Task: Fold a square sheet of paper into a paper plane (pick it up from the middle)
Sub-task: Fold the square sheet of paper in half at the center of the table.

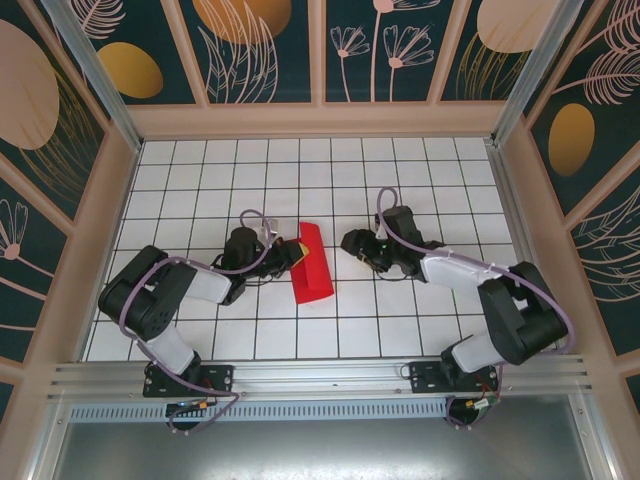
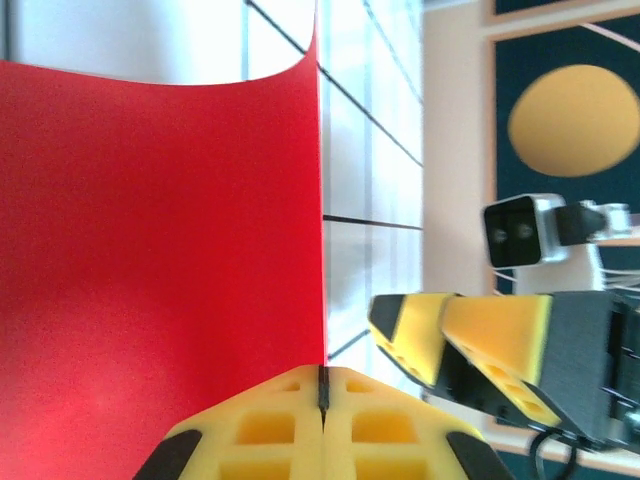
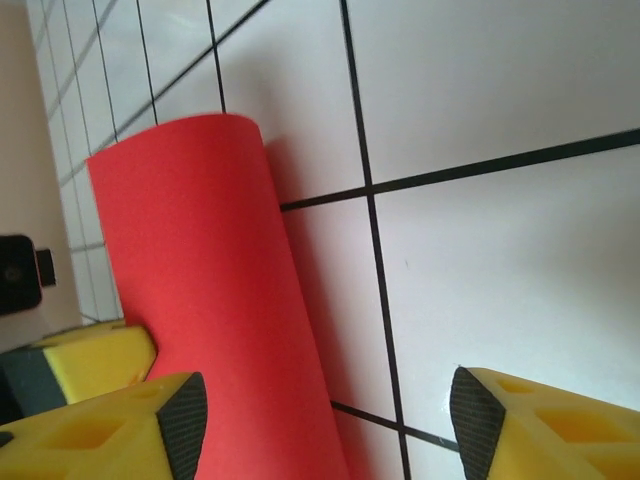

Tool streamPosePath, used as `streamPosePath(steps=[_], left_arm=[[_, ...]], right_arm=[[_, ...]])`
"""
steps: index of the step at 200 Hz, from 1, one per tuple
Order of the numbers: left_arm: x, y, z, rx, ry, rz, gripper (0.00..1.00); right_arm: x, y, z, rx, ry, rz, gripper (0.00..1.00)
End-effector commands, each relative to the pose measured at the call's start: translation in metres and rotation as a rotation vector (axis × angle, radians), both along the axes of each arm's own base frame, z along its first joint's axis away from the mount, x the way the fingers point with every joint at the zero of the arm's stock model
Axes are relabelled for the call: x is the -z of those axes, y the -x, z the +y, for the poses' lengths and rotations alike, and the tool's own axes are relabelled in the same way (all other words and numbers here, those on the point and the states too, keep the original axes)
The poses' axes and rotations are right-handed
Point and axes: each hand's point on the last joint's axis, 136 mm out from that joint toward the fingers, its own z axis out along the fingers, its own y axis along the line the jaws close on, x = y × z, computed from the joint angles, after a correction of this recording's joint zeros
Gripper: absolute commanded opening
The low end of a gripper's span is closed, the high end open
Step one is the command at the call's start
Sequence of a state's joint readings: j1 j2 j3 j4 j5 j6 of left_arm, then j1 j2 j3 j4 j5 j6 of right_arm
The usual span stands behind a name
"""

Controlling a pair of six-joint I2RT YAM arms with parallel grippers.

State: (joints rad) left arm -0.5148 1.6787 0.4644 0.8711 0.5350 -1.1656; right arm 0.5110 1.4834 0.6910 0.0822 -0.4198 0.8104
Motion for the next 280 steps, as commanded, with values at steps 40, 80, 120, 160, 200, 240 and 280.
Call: streamPosePath(steps=[40, 80, 120, 160, 200, 240, 280], left_arm=[[0.033, -0.001, 0.015, -0.028, -0.184, 0.039, 0.00], [0.037, -0.002, 0.025, -0.047, -0.263, 0.033, 0.00], [0.039, -0.002, 0.027, -0.060, -0.272, 0.045, 0.00], [0.037, -0.001, 0.029, -0.072, -0.271, 0.043, 0.00], [0.037, 0.001, 0.031, -0.078, -0.270, 0.052, 0.00], [0.042, 0.006, 0.037, -0.099, -0.287, 0.081, 0.00], [0.041, 0.006, 0.038, -0.106, -0.291, 0.089, 0.05]], right_arm=[[0.003, 0.010, 0.044, -0.234, 0.020, 0.004, 0.64], [0.016, 0.007, 0.060, -0.289, 0.049, 0.029, 0.64], [0.023, 0.006, 0.072, -0.329, 0.053, 0.046, 0.59], [0.035, 0.008, 0.080, -0.349, 0.064, 0.076, 0.54], [0.046, 0.011, 0.084, -0.355, 0.080, 0.102, 0.52], [0.063, 0.018, 0.080, -0.344, 0.118, 0.139, 0.48], [0.081, 0.023, 0.071, -0.329, 0.178, 0.172, 0.44]])
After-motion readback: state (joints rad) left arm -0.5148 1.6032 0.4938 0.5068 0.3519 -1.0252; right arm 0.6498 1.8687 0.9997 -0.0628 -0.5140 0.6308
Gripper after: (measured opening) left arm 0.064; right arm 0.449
